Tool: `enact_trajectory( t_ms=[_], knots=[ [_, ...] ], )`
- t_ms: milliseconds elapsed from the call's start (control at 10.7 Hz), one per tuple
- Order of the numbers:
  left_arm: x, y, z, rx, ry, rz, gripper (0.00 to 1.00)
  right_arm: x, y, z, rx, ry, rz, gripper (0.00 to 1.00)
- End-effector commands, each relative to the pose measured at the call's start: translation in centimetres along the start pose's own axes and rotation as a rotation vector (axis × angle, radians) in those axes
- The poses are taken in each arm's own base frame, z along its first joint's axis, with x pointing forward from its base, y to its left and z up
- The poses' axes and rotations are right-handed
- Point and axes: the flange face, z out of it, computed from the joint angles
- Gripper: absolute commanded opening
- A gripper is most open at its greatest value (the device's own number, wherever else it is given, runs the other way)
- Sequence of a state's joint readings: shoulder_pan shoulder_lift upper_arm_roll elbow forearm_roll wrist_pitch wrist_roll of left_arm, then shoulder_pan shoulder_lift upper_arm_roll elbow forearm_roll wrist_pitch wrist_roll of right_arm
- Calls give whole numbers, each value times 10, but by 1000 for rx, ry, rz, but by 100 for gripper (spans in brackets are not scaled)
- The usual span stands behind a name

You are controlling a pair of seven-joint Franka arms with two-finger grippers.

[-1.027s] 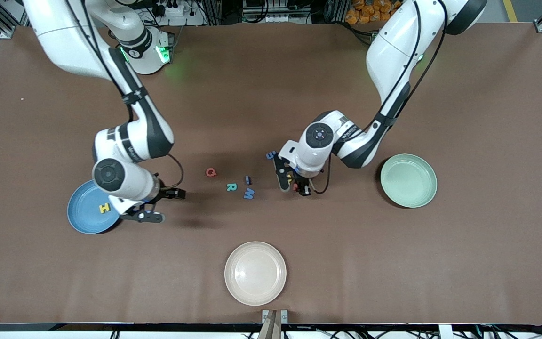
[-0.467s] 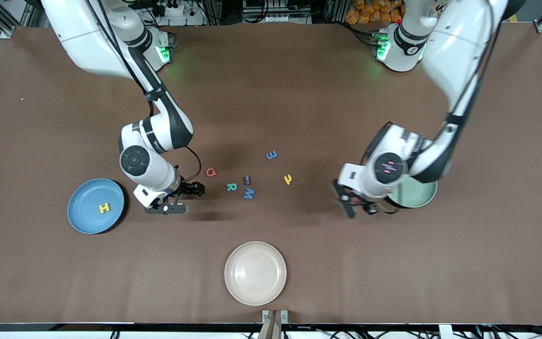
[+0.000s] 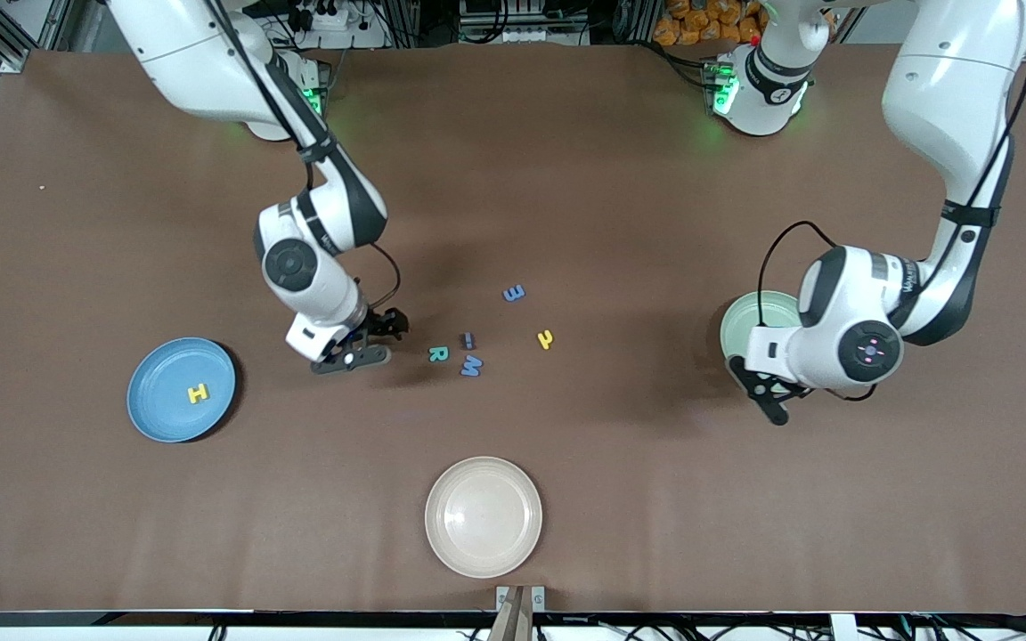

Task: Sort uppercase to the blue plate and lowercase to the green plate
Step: 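Carry the pink W to the green plate while the right gripper returns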

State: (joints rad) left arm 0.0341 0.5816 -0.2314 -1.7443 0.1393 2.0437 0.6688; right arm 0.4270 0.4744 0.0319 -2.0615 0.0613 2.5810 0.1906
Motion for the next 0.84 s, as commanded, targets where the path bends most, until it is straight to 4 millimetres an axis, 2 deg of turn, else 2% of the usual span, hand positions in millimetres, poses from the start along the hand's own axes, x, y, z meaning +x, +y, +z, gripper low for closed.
enact_trajectory(
  t_ms=[0, 187, 280, 467, 654, 747],
  knots=[
    [-6, 16, 25, -105, 12, -27, 0, -30, 2, 9, 4, 54, -52, 100],
    [-4, 16, 22, -99, 14, -33, 0, -38, -5, 16, 5, 54, -72, 100],
    [-3, 15, 20, -89, 12, -29, 25, -39, -8, 18, 5, 50, -69, 100],
    [-5, 11, 11, -75, 22, -35, 51, -41, -10, 19, 4, 39, -66, 100],
    [-1, 0, -15, -33, 57, -40, 58, -45, -19, 24, 3, 29, -66, 100],
    [2, -2, -37, -5, 82, -40, 61, -45, -21, 24, 3, 29, -70, 100]
  ],
)
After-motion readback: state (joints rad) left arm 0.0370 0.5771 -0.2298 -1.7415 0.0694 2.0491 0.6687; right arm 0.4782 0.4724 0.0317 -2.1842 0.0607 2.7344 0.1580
